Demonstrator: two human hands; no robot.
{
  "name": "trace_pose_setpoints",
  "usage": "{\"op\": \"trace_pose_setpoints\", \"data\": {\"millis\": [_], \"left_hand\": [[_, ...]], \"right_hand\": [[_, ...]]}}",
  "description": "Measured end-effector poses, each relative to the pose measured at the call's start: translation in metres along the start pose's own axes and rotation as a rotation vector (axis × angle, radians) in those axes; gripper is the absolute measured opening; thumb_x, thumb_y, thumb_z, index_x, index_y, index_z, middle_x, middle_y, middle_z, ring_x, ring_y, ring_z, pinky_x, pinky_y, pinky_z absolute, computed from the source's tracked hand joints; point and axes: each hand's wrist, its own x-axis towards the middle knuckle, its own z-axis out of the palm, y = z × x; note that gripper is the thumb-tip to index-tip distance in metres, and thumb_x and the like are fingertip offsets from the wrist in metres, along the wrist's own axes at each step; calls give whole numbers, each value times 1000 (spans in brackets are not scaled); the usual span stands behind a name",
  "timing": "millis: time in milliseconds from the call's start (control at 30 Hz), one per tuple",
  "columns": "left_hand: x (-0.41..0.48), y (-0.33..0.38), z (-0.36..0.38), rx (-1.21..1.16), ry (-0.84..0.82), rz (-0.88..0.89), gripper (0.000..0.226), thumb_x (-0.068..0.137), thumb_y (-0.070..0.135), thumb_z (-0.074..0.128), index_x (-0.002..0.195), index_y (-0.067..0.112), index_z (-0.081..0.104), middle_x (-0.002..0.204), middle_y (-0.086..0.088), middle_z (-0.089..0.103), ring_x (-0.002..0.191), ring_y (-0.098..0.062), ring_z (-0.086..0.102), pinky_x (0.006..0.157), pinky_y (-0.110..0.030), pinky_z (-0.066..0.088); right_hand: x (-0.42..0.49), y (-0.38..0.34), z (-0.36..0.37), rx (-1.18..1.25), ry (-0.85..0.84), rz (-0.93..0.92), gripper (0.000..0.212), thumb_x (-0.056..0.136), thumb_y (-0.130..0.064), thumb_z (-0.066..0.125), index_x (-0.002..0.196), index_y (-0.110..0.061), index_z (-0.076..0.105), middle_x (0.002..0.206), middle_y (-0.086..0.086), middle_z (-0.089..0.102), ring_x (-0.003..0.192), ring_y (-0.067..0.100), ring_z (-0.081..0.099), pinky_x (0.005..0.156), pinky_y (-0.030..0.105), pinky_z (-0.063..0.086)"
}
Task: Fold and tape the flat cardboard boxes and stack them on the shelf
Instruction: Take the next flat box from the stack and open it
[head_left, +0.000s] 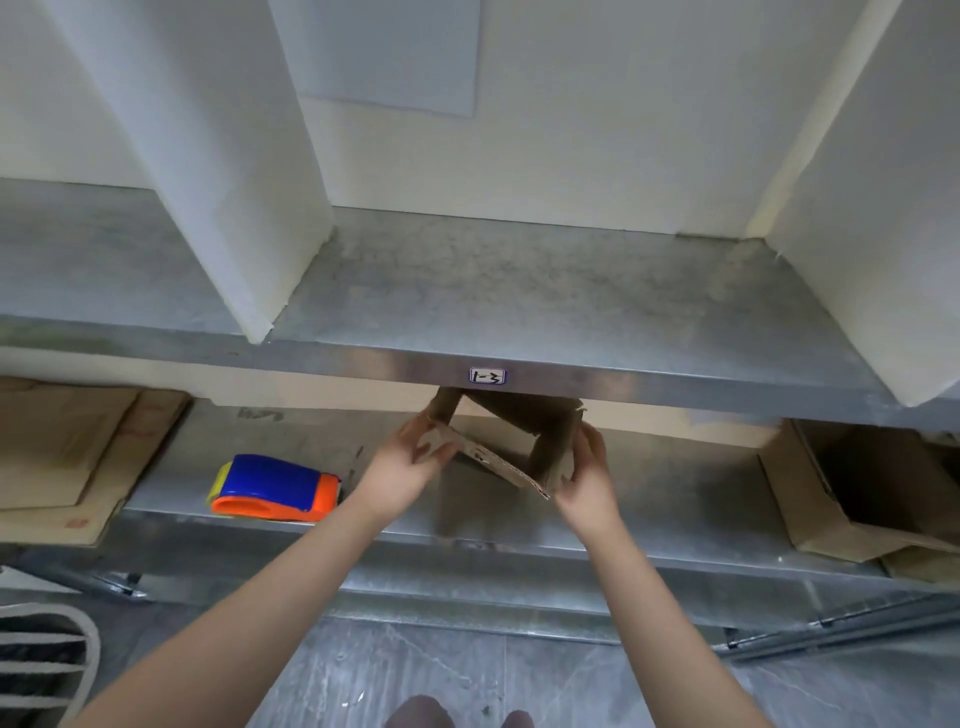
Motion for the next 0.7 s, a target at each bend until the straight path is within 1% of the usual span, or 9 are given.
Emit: {"op": "trace_pose_setpoints", "data": {"millis": [100,167,267,333,400,467,567,633,700], "left_hand": [[-14,-10,2,205,65,13,57,89,45,61,137,20,45,127,0,61,105,-19,64,83,-21,44],[-24,-11,-1,271,88,48,73,85,58,58,147,30,30,125,3,61,100,-17,62,86,-27,44],[-34,-4,-2,367,119,129,78,81,60,59,142,50,11,133,0,52,91,-16,62,81,-31,47],[-35,5,0,413,189,184,71,82,62,57,137,48,15,138,-4,46,90,-18,64,79,-33,49],[-34,13,3,384,194,287,66,84,63,50,140,40,23,145,0,38,119,-19,53,94,-34,46],[-34,18,1,275,146,344,61,85,60,49,140,40,31,149,4,34,133,-5,37,105,-25,38],[-38,21,-6,220,75,358,49,89,58,44,136,45,36,151,9,31,126,22,26,95,1,28],[-40,23,-11,224,65,379,42,91,54,43,131,44,45,149,11,33,120,24,32,92,2,29],[-41,26,-13,195,78,371,41,89,55,44,126,41,53,144,14,38,118,20,39,96,-4,35]], "right_hand": [[-16,-5,6,251,-79,98,78,90,5,56,153,-27,22,146,6,40,131,24,47,108,40,42],[-23,-8,7,432,-117,108,86,88,9,57,152,-35,18,147,-3,41,132,18,47,108,47,42],[-30,-9,0,466,-156,13,94,82,4,71,145,-43,18,147,-9,39,131,8,47,106,34,45],[-31,-12,-3,374,-157,-40,86,82,-14,77,139,-48,22,142,-18,41,127,0,48,103,28,45],[-33,-15,-4,267,-124,-95,76,84,-29,74,138,-47,24,137,-26,42,126,1,48,104,29,42],[-34,-15,-5,238,-93,-111,70,86,-36,71,134,-55,25,136,-24,43,128,4,45,107,32,40],[-35,-16,-7,300,-70,-86,62,84,-41,72,124,-63,30,139,-24,40,133,5,38,107,36,40],[-35,-19,-7,354,-65,-82,58,82,-41,73,118,-66,33,133,-32,44,132,6,43,100,25,44],[-36,-22,-8,304,-37,-97,54,83,-45,71,121,-60,36,129,-28,49,125,6,51,95,21,46]]}}
